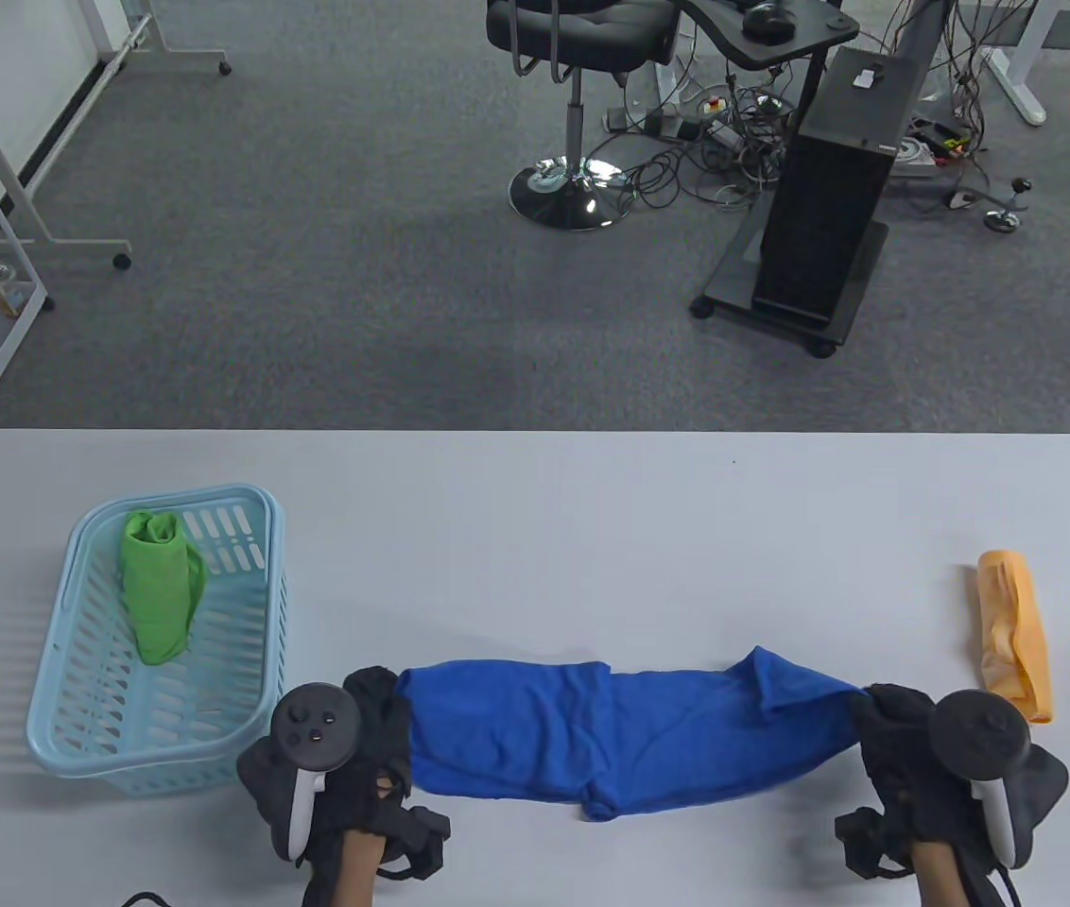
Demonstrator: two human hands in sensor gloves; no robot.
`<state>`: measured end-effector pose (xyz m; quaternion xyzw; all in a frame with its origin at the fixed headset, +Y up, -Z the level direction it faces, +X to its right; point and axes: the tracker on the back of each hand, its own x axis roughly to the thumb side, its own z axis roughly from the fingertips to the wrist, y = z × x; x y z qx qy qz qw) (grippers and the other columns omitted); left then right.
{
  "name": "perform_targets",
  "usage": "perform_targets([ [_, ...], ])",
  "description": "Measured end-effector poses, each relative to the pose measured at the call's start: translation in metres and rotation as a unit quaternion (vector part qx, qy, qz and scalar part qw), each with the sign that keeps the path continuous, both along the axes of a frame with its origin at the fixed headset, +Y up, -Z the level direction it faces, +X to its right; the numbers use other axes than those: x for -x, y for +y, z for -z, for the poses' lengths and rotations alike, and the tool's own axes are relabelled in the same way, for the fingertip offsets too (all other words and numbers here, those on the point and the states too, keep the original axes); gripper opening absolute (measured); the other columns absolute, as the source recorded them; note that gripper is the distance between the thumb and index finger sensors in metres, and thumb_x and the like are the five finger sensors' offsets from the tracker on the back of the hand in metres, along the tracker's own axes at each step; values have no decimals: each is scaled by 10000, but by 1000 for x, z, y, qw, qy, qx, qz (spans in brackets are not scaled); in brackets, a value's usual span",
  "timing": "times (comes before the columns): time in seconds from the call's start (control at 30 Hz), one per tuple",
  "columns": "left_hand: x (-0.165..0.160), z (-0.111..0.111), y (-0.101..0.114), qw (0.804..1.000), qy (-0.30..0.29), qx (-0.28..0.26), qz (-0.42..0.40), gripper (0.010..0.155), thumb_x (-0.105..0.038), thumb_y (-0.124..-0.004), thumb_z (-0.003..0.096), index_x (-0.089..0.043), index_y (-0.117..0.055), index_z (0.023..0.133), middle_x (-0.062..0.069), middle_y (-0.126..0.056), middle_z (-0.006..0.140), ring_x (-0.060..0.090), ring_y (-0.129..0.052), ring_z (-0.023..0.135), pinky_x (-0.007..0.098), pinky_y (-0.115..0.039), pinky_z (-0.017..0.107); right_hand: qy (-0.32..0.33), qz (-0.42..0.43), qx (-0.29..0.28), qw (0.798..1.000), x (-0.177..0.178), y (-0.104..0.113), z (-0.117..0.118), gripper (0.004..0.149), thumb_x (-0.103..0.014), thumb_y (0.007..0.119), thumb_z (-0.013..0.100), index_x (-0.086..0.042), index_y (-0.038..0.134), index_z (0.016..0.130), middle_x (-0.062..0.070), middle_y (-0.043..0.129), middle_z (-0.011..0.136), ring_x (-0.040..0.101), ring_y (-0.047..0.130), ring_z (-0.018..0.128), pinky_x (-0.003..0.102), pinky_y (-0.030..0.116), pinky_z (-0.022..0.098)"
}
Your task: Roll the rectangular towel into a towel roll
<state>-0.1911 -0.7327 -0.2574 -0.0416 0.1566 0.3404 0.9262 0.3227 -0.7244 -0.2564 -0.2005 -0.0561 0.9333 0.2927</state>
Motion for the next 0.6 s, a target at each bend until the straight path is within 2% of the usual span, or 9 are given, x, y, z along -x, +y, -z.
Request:
perform_targets([
  [0.07, -6, -1, 0, 999, -7, -7, 37, 596, -454, -821, 402, -231, -735, 948, 182, -1000, 768, 348, -1072, 556, 508, -852, 401, 17, -26, 18, 999, 8, -4, 2, 492, -450, 791, 297, -144, 952, 647, 77, 885, 784, 290, 962, 681, 550, 707, 586],
  [0.17, -14, -4, 11, 996, -23, -22, 80, 679, -503, -810, 392, -213, -704, 996, 191, -974, 811, 365, -1054, 600, 523, -840, 426, 31, -75, 23, 996, 16, -3, 3, 492, -458, 785, 296, -159, 949, 650, 62, 885, 786, 276, 965, 685, 541, 710, 593],
  [0.27, -19, -8, 26, 994, -25, -54, 92, 733, -539, -804, 384, -236, -662, 1037, 206, -922, 881, 394, -1015, 672, 547, -813, 465, 34, -63, 17, 997, 18, -2, 4, 491, -456, 786, 295, -156, 950, 648, 65, 886, 785, 277, 964, 684, 543, 710, 592],
  [0.47, -25, -9, 64, 984, -58, -88, 142, 771, -587, -793, 373, -310, -624, 1073, 214, -821, 992, 434, -929, 797, 581, -765, 530, 29, -51, 12, 998, 14, -1, 5, 492, -455, 786, 297, -155, 950, 650, 64, 884, 789, 278, 963, 686, 543, 709, 593],
  [0.6, -24, -6, 84, 977, -86, -84, 179, 769, -595, -794, 370, -340, -625, 1075, 216, -778, 1030, 453, -880, 851, 604, -731, 565, 28, -44, 14, 999, 13, -1, 6, 492, -456, 785, 299, -156, 949, 653, 65, 882, 790, 277, 963, 688, 543, 708, 594],
])
